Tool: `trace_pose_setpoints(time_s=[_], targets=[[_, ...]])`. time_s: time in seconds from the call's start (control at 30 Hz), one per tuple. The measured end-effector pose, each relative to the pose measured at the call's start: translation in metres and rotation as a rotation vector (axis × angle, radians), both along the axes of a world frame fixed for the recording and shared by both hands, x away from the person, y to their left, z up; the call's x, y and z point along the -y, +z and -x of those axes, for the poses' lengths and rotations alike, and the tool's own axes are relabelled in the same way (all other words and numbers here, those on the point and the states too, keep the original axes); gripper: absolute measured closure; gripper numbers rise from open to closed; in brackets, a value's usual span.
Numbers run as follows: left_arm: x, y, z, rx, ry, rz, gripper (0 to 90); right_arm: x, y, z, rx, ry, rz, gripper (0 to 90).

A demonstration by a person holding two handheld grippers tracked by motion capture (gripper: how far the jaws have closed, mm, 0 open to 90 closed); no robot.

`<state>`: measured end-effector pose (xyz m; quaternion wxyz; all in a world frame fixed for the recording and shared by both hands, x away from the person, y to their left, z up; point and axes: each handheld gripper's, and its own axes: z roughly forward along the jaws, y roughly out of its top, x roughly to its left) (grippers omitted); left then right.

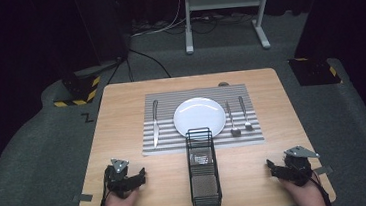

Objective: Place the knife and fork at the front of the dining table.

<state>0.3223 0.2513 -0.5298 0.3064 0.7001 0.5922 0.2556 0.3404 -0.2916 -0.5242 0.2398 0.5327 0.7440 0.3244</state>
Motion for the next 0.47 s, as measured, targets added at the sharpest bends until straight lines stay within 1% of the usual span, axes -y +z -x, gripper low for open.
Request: trace_pose_setpoints(time_s=[0.03,0.07,0.1,0.47], targets=[[0.0000,0.0000,0.0000,0.000,0.000,0.000,12.1,0.0003,-0.0001,-0.0001,-0.006,0.007,-0.002,14.1],[0.0000,0.0000,0.0000,0.000,0.000,0.000,12.0,-0.0010,-0.0002,0.0000,-0.007,0.013,0.008,13.9],[-0.0001,0.0000,0.0000,0.000,0.000,0.001,12.0,-0.0017,-0.0003,0.0004,-0.008,0.006,0.006,13.5],[-0.0004,0.0000,-0.0002,-0.001,-0.006,0.003,11.7,-0.0018,-0.0004,0.0001,-0.009,0.005,0.007,12.8]])
